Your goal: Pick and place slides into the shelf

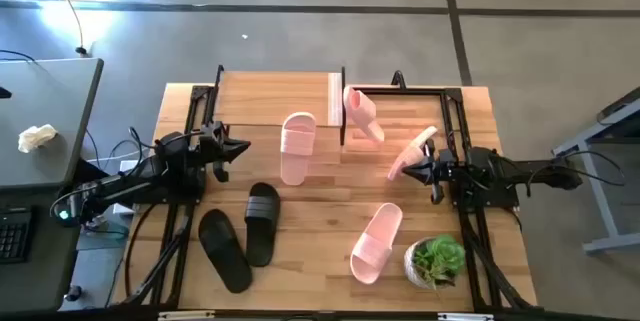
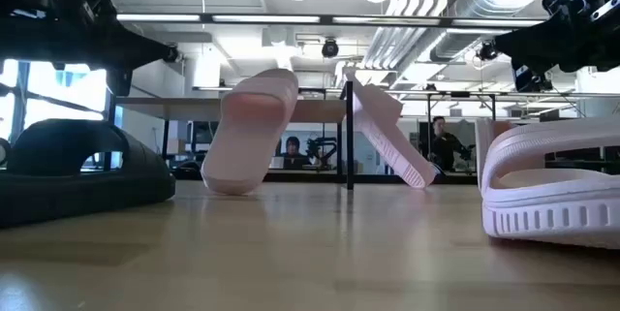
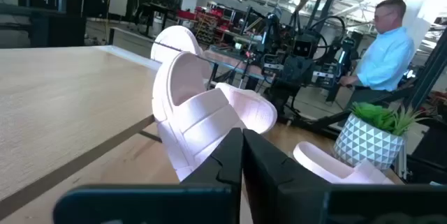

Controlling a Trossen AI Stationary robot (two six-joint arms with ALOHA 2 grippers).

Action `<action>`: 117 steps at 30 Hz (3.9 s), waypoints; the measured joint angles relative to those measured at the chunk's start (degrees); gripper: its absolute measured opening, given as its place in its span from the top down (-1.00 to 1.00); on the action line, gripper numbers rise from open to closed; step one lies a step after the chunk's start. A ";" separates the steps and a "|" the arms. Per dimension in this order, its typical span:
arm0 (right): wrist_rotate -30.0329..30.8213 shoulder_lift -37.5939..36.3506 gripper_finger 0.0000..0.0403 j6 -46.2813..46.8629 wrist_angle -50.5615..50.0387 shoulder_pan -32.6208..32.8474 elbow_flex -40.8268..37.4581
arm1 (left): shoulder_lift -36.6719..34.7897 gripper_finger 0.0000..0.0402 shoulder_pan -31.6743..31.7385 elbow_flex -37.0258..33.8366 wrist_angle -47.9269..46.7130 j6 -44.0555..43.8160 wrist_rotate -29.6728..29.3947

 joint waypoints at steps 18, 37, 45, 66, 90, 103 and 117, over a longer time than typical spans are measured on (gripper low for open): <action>0.00 0.00 1.00 0.00 -0.01 -0.01 0.00 | 0.00 1.00 -0.01 -0.01 0.01 0.00 0.00; 0.00 0.00 1.00 0.00 -0.01 0.00 0.01 | -0.01 1.00 0.01 -0.01 0.00 0.00 0.00; 0.00 0.00 1.00 0.00 -0.01 -0.01 0.00 | 0.00 1.00 0.01 0.00 0.00 0.00 0.01; 0.00 0.00 1.00 0.00 -0.02 -0.01 0.00 | 0.00 1.00 0.01 -0.01 0.00 0.01 0.01; 0.00 0.00 1.00 0.00 0.03 0.00 0.00 | -0.01 1.00 0.01 0.00 0.00 -0.01 -0.01; 1.36 0.00 1.00 31.29 10.77 -0.02 0.00 | 0.01 1.00 -0.01 0.00 1.74 -10.51 1.60; 11.40 2.15 0.97 54.68 16.74 -8.31 1.54 | -0.01 1.00 -0.01 -0.01 12.95 -43.54 -3.42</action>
